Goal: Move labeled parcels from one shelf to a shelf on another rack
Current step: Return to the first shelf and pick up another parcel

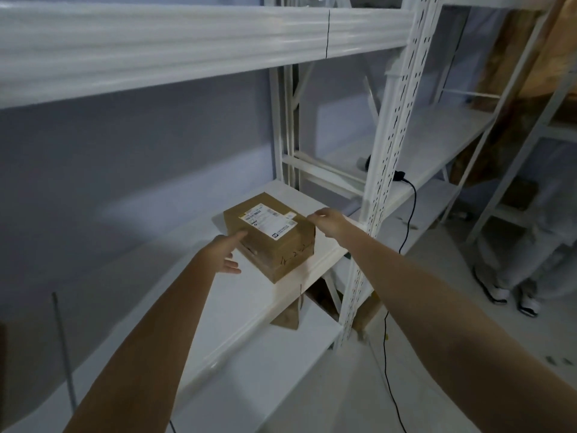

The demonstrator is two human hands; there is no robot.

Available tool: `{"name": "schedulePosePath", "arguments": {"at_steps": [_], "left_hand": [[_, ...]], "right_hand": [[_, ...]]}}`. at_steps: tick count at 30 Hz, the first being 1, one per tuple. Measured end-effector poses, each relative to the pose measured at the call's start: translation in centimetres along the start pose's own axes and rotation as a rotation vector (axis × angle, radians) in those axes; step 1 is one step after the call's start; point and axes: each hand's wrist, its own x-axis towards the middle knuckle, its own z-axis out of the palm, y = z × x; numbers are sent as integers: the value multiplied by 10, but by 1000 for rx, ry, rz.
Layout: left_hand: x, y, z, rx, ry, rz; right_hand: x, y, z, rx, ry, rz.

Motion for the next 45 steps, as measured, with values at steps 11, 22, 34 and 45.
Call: {"name": "schedulePosePath", "arguments": {"at_steps": [11, 22, 34, 45], "left_hand": [[33, 31, 23, -59, -145, -171], [3, 18, 41, -215, 197, 84], [-55, 10, 57, -354, 389, 331], [-86, 8, 48, -301, 424, 353]], "right_hand": [[86, -17, 14, -191, -336, 61], [97, -16, 0, -98, -488, -155], [71, -14, -20, 109, -616, -399], [40, -16, -25, 135, -631, -470]]}}
